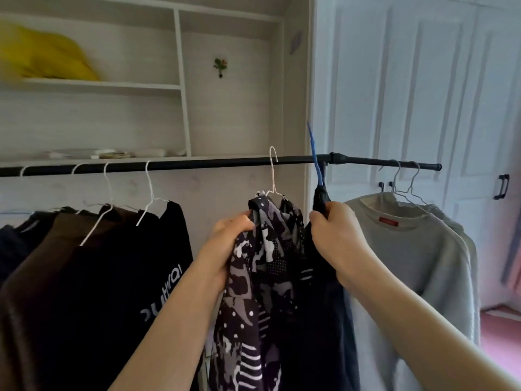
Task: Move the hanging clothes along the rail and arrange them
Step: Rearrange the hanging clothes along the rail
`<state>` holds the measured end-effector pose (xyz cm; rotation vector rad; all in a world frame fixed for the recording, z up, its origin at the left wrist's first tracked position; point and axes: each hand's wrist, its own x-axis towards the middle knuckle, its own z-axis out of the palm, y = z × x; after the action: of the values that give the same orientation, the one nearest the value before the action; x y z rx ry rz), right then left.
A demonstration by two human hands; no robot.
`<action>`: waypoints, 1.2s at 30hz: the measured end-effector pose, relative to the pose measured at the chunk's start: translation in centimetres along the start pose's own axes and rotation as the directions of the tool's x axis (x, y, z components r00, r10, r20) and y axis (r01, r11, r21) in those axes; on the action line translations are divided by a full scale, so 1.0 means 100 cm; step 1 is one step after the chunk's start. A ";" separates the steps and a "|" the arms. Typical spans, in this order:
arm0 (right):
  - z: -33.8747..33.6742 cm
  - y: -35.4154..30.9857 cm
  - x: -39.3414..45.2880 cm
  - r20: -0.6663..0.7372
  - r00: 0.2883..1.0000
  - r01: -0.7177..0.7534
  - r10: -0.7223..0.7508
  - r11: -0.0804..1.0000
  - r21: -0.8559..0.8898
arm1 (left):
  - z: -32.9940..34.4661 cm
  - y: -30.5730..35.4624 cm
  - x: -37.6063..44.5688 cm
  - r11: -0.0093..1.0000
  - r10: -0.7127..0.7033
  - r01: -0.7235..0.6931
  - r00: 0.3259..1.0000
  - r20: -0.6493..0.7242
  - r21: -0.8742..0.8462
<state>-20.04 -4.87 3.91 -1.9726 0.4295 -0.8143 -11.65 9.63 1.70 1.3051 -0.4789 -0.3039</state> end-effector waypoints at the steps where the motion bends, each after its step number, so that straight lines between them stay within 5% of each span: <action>1: 0.007 -0.004 -0.004 0.007 1.000 0.007 -0.007 1.000 -0.007 | -0.011 0.003 -0.005 1.000 -0.002 0.002 1.000 -0.001 0.014; 4: 0.027 -0.015 -0.016 0.054 0.997 0.055 -0.053 0.998 -0.032 | -0.041 0.011 0.000 0.994 -0.046 0.050 0.998 -0.048 0.102; 12: 0.081 -0.031 -0.033 0.290 0.956 0.049 -0.046 0.999 -0.005 | -0.077 0.014 -0.009 0.999 0.053 -0.052 0.980 -0.190 0.010; 22: 0.121 -0.027 0.008 0.301 0.953 0.007 -0.020 0.999 0.047 | -0.108 0.010 0.010 0.988 0.150 -0.133 0.947 -0.283 0.081; 36: 0.139 0.004 0.041 0.306 0.947 -0.118 0.101 0.992 0.039 | -0.115 -0.018 0.036 0.998 0.057 -0.048 0.962 -0.268 0.041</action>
<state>-7.47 1.23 0.21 -1.9608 0.3260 -0.4370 -2.74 17.20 -1.57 1.3412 -0.2886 -0.0715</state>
